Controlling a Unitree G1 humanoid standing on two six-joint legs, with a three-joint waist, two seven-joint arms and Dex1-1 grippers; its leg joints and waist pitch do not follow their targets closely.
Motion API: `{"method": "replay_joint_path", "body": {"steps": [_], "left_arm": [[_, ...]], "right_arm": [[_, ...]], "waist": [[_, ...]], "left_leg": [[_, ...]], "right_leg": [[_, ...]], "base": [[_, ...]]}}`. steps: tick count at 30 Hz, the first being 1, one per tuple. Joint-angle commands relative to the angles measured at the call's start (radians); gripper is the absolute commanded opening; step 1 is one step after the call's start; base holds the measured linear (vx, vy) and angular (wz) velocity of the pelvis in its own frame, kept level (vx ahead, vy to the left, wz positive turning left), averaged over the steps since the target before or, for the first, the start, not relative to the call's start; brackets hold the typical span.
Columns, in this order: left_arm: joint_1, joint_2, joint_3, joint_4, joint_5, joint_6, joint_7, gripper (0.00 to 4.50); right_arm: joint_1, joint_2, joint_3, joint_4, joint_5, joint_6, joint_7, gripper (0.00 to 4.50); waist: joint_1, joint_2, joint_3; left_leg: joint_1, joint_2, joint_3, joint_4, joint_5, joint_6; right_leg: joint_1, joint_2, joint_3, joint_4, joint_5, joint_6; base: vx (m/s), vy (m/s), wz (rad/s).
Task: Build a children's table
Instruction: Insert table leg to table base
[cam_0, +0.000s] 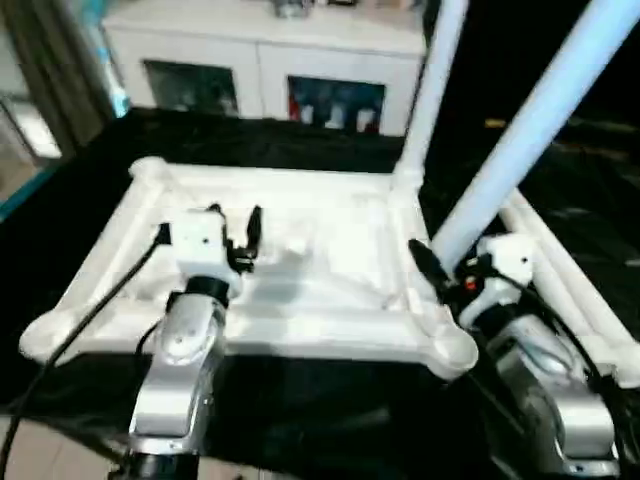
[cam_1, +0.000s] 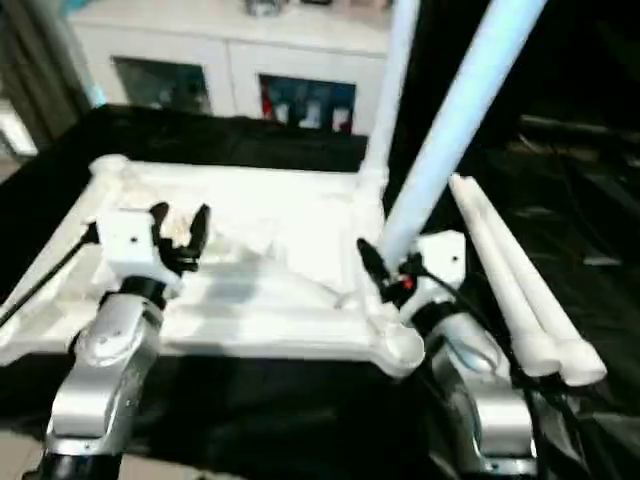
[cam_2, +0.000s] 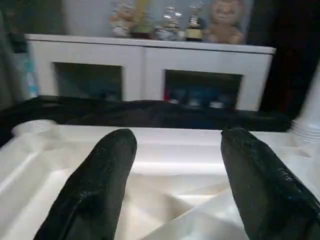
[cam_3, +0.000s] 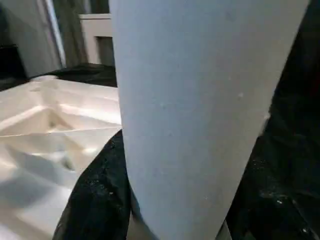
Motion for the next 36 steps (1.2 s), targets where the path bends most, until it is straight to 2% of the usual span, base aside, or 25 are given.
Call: {"method": "replay_joint_path", "body": {"steps": [1,3,6,8,9,11,12,13,14,15,16,17,18,19,22,23,24,25,26,27,28,29,33,34,36], "left_arm": [[0.004,0.003,0.004,0.015,-0.004,-0.001,-0.008,3.12],[0.003,0.020,-0.007,0.017,-0.007,0.003,-0.033,3.12],[0.000,0.062,-0.039,0.027,-0.022,0.011,-0.111,3.12],[-0.001,0.080,-0.055,0.031,-0.036,0.004,-0.164,3.12],[-0.008,0.113,-0.089,0.026,-0.109,0.011,-0.313,3.12],[-0.016,0.147,-0.120,0.018,-0.193,0.022,-0.476,3.47],[-0.016,0.147,-0.120,0.018,-0.193,0.022,-0.476,3.47],[-0.038,0.212,-0.189,0.024,-0.234,0.046,-0.662,3.50],[-0.055,0.257,-0.241,0.034,-0.222,0.049,-0.749,3.61],[-0.057,0.260,-0.246,0.035,-0.221,0.050,-0.756,3.77],[-0.085,0.305,-0.299,0.061,-0.173,0.046,-0.813,3.88],[-0.128,0.351,-0.352,0.104,-0.108,0.025,-0.871,3.88],[-0.159,0.352,-0.374,0.140,-0.086,0.039,-0.890,3.88],[-0.178,0.348,-0.385,0.161,-0.078,0.053,-0.899,3.88],[-0.229,0.343,-0.430,0.204,-0.055,0.062,-0.942,3.88],[-0.281,0.318,-0.463,0.255,-0.036,0.074,-0.950,3.88],[-0.289,0.313,-0.466,0.262,-0.034,0.076,-0.950,3.88],[-0.314,0.303,-0.479,0.284,-0.037,0.083,-0.951,3.72],[-0.362,0.279,-0.494,0.314,-0.061,0.141,-0.967,3.60],[-0.378,0.273,-0.500,0.323,-0.070,0.161,-0.982,3.60],[-0.391,0.265,-0.507,0.326,-0.073,0.185,-0.990,3.49],[-0.399,0.259,-0.510,0.331,-0.070,0.196,-0.998,3.33],[-0.412,0.243,-0.521,0.340,-0.047,0.229,-1.002,3.13],[-0.413,0.241,-0.534,0.351,-0.030,0.222,-1.002,3.05],[-0.419,0.238,-0.554,0.377,0.004,0.205,-0.984,2.86]], "right_arm": [[0.002,-0.003,-0.005,-0.007,-0.005,-0.010,-0.004,1.93],[0.003,0.000,-0.014,-0.006,-0.002,-0.005,-0.014,1.93],[0.004,0.010,-0.033,0.000,0.008,-0.005,-0.033,1.93],[0.003,0.009,-0.032,-0.001,0.022,-0.001,-0.023,1.93],[-0.011,-0.009,-0.027,0.001,0.029,0.004,0.000,1.93],[-0.030,-0.030,-0.021,0.013,0.025,-0.010,0.027,1.93],[-0.030,-0.030,-0.021,0.013,0.025,-0.010,0.027,1.93],[-0.047,-0.064,-0.029,0.026,0.030,-0.025,0.063,1.93],[-0.056,-0.084,-0.039,0.028,0.043,-0.022,0.087,1.93],[-0.056,-0.086,-0.040,0.028,0.044,-0.022,0.088,1.93],[-0.067,-0.105,-0.059,0.033,0.068,-0.001,0.110,1.93],[-0.081,-0.133,-0.077,0.039,0.089,0.020,0.140,1.93],[-0.083,-0.147,-0.089,0.038,0.103,0.036,0.153,1.93],[-0.083,-0.157,-0.097,0.037,0.111,0.047,0.161,1.93],[-0.068,-0.182,-0.109,0.015,0.132,0.068,0.182,1.93],[-0.036,-0.205,-0.112,-0.009,0.132,0.067,0.199,1.93],[-0.031,-0.209,-0.113,-0.012,0.131,0.067,0.200,1.93],[-0.018,-0.221,-0.114,-0.019,0.129,0.063,0.204,1.93],[-0.001,-0.236,-0.132,-0.041,0.142,0.075,0.202,1.93],[0.006,-0.238,-0.141,-0.051,0.151,0.082,0.200,1.93],[0.017,-0.239,-0.145,-0.059,0.151,0.085,0.196,1.93],[0.022,-0.241,-0.148,-0.064,0.150,0.088,0.196,1.93],[0.045,-0.231,-0.149,-0.076,0.140,0.090,0.175,1.93],[0.051,-0.228,-0.143,-0.079,0.138,0.089,0.172,1.93],[0.058,-0.224,-0.132,-0.085,0.135,0.089,0.165,1.93]], "waist": [[-0.001,0.005,-0.036],[0.000,0.002,-0.027],[0.002,0.006,-0.032],[0.001,0.006,-0.035],[0.003,0.005,-0.037],[0.003,0.017,-0.040],[0.003,0.012,-0.040],[0.005,0.019,-0.041],[0.010,0.010,-0.044],[0.010,0.012,-0.046],[0.008,-0.007,-0.046],[0.013,0.003,-0.046],[0.011,-0.007,-0.051],[0.013,-0.004,-0.052],[0.023,-0.003,-0.064],[0.026,0.006,-0.069],[0.029,0.012,-0.069],[0.028,0.008,-0.068],[0.029,0.029,-0.067],[0.031,0.021,-0.065],[0.032,0.033,-0.065],[0.028,0.024,-0.063],[0.020,0.029,-0.056],[0.020,0.041,-0.056],[0.018,0.039,-0.057]], "left_leg": [[0.017,0.063,-0.006,-0.106,-0.283,0.012],[0.032,0.059,0.003,-0.110,-0.408,-0.031],[0.017,0.058,-0.003,-0.118,-0.380,-0.050],[0.011,0.058,-0.002,-0.120,-0.352,-0.045],[0.011,0.056,-0.001,-0.119,-0.334,-0.039],[0.008,0.056,0.000,-0.121,-0.326,-0.040],[0.008,0.057,0.002,-0.122,-0.326,-0.037],[0.009,0.056,0.001,-0.122,-0.318,-0.038],[0.009,0.057,0.004,-0.121,-0.295,-0.024],[0.008,0.057,0.007,-0.119,-0.258,-0.011],[0.003,0.055,0.012,-0.118,-0.234,0.002],[0.005,0.056,0.013,-0.118,-0.199,0.018],[0.006,0.056,0.020,-0.114,-0.173,0.026],[0.003,0.055,0.022,-0.113,-0.150,0.028],[0.003,0.057,0.031,-0.106,-0.033,0.048],[0.004,0.057,0.033,-0.100,0.004,0.061],[0.007,0.059,0.035,-0.097,0.006,0.068],[0.002,0.059,0.035,-0.098,0.000,0.073],[0.003,0.059,0.034,-0.099,-0.025,0.069],[0.007,0.059,0.035,-0.101,-0.053,0.063],[0.006,0.059,0.034,-0.102,-0.064,0.060],[0.002,0.060,0.035,-0.103,-0.082,0.060],[-0.004,0.057,0.037,-0.109,-0.131,0.049],[-0.003,0.057,0.035,-0.110,-0.140,0.044],[-0.002,0.057,0.036,-0.109,-0.146,0.039]], "right_leg": [[0.036,-0.045,0.024,-0.084,-0.132,-0.252],[0.018,-0.051,0.029,-0.108,-0.376,-0.186],[0.021,-0.054,0.031,-0.110,-0.386,-0.138],[0.023,-0.054,0.031,-0.107,-0.352,-0.135],[0.023,-0.056,0.032,-0.108,-0.344,-0.136],[0.022,-0.055,0.034,-0.104,-0.320,-0.150],[0.019,-0.053,0.034,-0.103,-0.303,-0.161],[0.020,-0.055,0.034,-0.101,-0.285,-0.168],[0.022,-0.055,0.035,-0.098,-0.262,-0.176],[0.024,-0.053,0.035,-0.093,-0.218,-0.187],[0.029,-0.052,0.034,-0.096,-0.203,-0.185],[0.031,-0.055,0.035,-0.094,-0.195,-0.185],[0.033,-0.054,0.035,-0.093,-0.173,-0.191],[0.036,-0.053,0.035,-0.090,-0.154,-0.193],[0.040,-0.050,0.033,-0.074,0.032,-0.232],[0.038,-0.047,0.031,-0.069,0.108,-0.249],[0.036,-0.046,0.030,-0.069,0.144,-0.268],[0.040,-0.049,0.030,-0.068,0.150,-0.278],[0.039,-0.050,0.028,-0.070,0.132,-0.288],[0.042,-0.049,0.028,-0.073,0.095,-0.292],[0.043,-0.050,0.027,-0.074,0.079,-0.296],[0.047,-0.052,0.027,-0.079,0.039,-0.295],[0.046,-0.052,0.026,-0.099,-0.138,-0.261],[0.044,-0.052,0.025,-0.100,-0.163,-0.255],[0.040,-0.049,0.027,-0.105,-0.193,-0.233]], "base": [[-0.115,0.016,0.16],[-0.077,0.012,0.10],[-0.039,0.005,0.00],[-0.026,0.003,-0.01],[0.000,0.000,0.00],[0.000,0.000,0.00],[0.000,0.000,0.00],[0.000,0.000,0.00],[0.000,0.000,0.00],[0.000,0.000,0.00],[0.000,0.000,0.00],[0.000,0.000,0.00],[0.000,0.000,0.00],[0.000,0.000,0.00],[0.000,0.000,0.00],[0.000,0.000,0.00],[0.000,0.000,0.00],[0.000,0.000,0.00],[0.000,0.000,0.00],[0.000,0.000,0.00],[0.000,0.000,0.00],[0.000,0.000,0.00],[0.000,0.000,0.00],[0.000,0.000,0.00],[0.000,0.000,0.00]]}}
